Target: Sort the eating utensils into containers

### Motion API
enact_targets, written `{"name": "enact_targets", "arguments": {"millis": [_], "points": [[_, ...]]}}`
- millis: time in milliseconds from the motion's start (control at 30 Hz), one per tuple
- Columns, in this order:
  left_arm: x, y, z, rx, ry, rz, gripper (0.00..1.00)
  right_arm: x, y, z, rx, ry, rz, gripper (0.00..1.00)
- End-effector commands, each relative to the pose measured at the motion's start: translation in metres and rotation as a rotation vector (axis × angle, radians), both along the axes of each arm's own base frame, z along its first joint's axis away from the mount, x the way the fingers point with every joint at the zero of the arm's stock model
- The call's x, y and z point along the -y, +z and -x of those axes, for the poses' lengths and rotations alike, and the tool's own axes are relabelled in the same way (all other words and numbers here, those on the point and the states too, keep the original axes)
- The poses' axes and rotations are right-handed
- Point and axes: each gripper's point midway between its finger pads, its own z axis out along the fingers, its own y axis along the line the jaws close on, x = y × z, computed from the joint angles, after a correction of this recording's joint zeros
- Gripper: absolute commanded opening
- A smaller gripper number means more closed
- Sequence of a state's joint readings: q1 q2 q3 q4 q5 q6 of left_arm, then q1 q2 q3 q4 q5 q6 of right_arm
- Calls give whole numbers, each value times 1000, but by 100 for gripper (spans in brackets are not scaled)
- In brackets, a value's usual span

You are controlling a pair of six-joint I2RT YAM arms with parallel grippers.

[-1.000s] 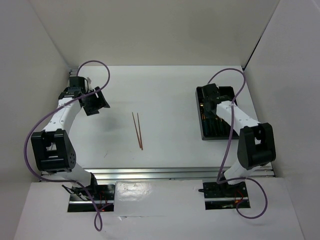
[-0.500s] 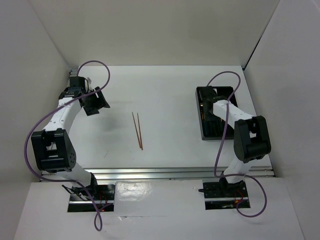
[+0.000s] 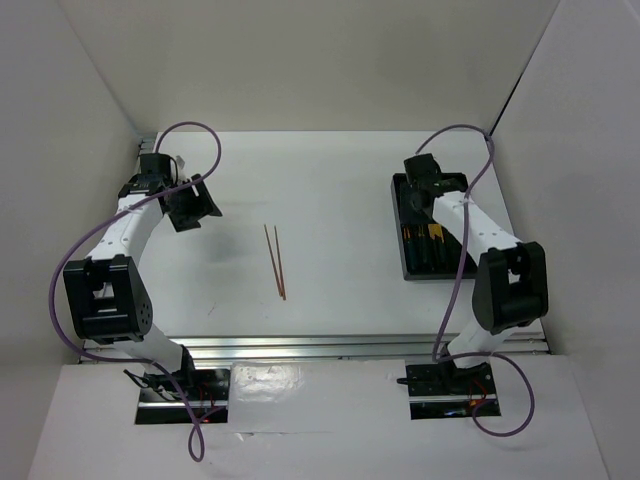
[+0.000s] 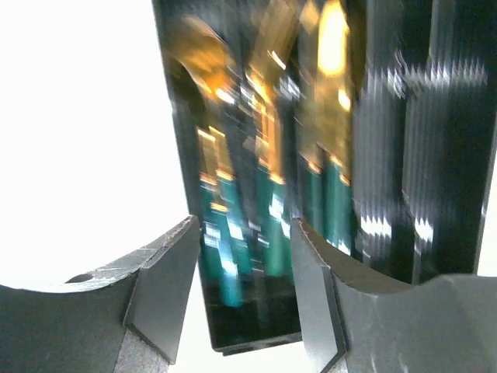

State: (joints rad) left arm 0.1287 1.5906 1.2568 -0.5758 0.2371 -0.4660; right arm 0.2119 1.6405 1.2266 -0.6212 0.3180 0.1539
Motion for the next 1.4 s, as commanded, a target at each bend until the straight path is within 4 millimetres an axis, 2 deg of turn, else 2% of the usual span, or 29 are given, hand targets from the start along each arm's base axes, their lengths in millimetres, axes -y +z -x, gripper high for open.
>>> {"name": "enact_targets", "arguments": {"millis": [0,100,133,200,233,267,333,367,400,433,467,500,533,567,600,633,667,800,900,1067,1133,1200,1267,1367], "points": [[3,11,-8,46,-47,12,78,-63,70,-27,212,117,-243,58],[3,11,-8,46,-47,12,78,-117,88,-31,249,215,-363,58],[3,11,-8,46,-47,12,78,-143,90,-28,249,264,-382,58],[3,11,-8,46,-47,12,78,-173,75,-27,195,280,-406,58],[3,11,-8,46,-47,12,78,-186,78,-30,198,284,-412,55],[3,11,-8,46,-47,12,78,-209,59,-23,144,290,-416,53],[3,11,-8,46,-47,12,78,-234,51,-19,114,304,-421,51],[3,11,-8,46,-47,12,78,-255,45,-9,92,339,-426,49],[3,11,-8,46,-47,12,78,-266,29,-6,64,334,-415,47],[3,11,-8,46,-47,12,78,-278,31,-6,75,341,-413,46],[4,15,-7,56,-52,18,78,-298,29,4,65,385,-414,46],[5,15,-7,54,-45,23,78,-304,14,7,39,379,-388,46],[5,15,-7,54,-45,23,78,-308,11,8,41,368,-367,46],[5,18,-7,63,-45,22,78,-319,17,6,55,380,-370,46],[3,18,-7,62,-40,14,78,-326,5,13,25,379,-352,46],[3,18,-7,62,-40,14,78,-328,4,11,19,371,-353,46],[3,18,-7,62,-40,14,78,-338,9,12,30,379,-369,46],[6,19,-4,61,-39,28,78,-352,-1,24,-14,398,-430,45],[4,22,-4,70,-32,17,78,-353,0,24,-5,383,-448,42],[5,22,-2,72,-38,24,78,-356,-15,29,-14,385,-408,40],[5,22,-2,71,-38,24,78,-366,-17,37,-19,408,-408,40],[5,22,-2,71,-38,24,78,-370,-15,33,-12,409,-414,40],[5,22,-2,71,-38,24,78,-371,-26,35,-35,412,-410,40],[7,23,-1,72,-43,32,78,-371,-30,35,-42,410,-404,40]]}}
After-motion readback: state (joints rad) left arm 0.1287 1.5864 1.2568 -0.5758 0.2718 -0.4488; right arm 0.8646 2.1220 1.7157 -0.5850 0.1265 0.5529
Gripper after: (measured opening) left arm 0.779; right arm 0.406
